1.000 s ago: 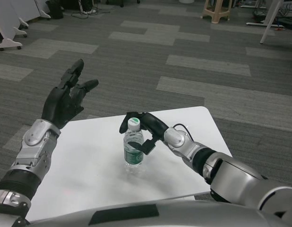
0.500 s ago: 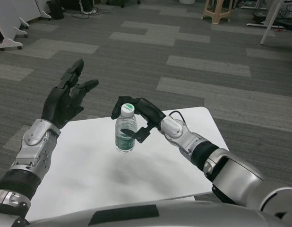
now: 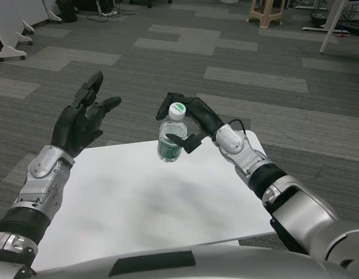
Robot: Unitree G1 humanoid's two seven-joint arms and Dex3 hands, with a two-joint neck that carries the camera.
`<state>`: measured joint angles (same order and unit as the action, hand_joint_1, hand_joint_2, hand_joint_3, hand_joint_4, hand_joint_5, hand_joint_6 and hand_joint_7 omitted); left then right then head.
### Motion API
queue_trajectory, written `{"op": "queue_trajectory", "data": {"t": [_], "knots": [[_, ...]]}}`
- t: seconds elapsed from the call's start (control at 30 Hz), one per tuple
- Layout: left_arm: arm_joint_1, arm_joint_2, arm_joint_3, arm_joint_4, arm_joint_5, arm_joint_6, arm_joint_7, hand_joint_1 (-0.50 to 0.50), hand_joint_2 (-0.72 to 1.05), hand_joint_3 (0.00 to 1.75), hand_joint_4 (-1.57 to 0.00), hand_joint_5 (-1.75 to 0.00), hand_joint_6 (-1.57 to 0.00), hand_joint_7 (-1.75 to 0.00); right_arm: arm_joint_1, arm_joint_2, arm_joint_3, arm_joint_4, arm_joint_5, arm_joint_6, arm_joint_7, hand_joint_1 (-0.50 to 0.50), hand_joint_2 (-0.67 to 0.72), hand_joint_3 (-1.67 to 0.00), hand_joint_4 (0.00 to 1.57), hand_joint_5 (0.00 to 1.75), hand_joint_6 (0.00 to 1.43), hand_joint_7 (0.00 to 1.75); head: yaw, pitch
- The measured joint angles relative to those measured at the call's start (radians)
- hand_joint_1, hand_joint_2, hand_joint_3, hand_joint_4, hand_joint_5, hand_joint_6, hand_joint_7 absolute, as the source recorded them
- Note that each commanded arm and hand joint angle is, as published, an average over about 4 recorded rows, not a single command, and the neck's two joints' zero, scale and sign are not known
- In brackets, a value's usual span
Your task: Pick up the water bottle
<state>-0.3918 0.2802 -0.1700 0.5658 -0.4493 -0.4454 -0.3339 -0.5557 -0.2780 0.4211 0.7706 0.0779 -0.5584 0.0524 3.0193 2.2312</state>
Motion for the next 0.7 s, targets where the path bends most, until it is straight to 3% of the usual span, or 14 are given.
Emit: {"op": "queue_trajectory", "data": {"t": [0.37, 0.7], "knots": [[0.002, 0.0, 0.0, -0.004, -0.001, 0.0, 0.0, -0.48, 1.05, 0.52, 0.0, -0.82, 0.0, 0.0, 0.053, -0.043, -0.034, -0.159, -0.051, 0.027, 0.042, -0.42, -0.41, -1.59, 0.91, 1.65, 1.06, 1.54, -0.003, -0.003], [0.002, 0.0, 0.0, -0.004, -0.001, 0.0, 0.0, -0.48, 1.05, 0.52, 0.0, -0.82, 0.0, 0.0, 0.062, -0.047, -0.039, -0.181, -0.068, 0.048, 0.057, -0.42, -0.41, -1.59, 0.91, 1.65, 1.06, 1.54, -0.004, -0.003]]}}
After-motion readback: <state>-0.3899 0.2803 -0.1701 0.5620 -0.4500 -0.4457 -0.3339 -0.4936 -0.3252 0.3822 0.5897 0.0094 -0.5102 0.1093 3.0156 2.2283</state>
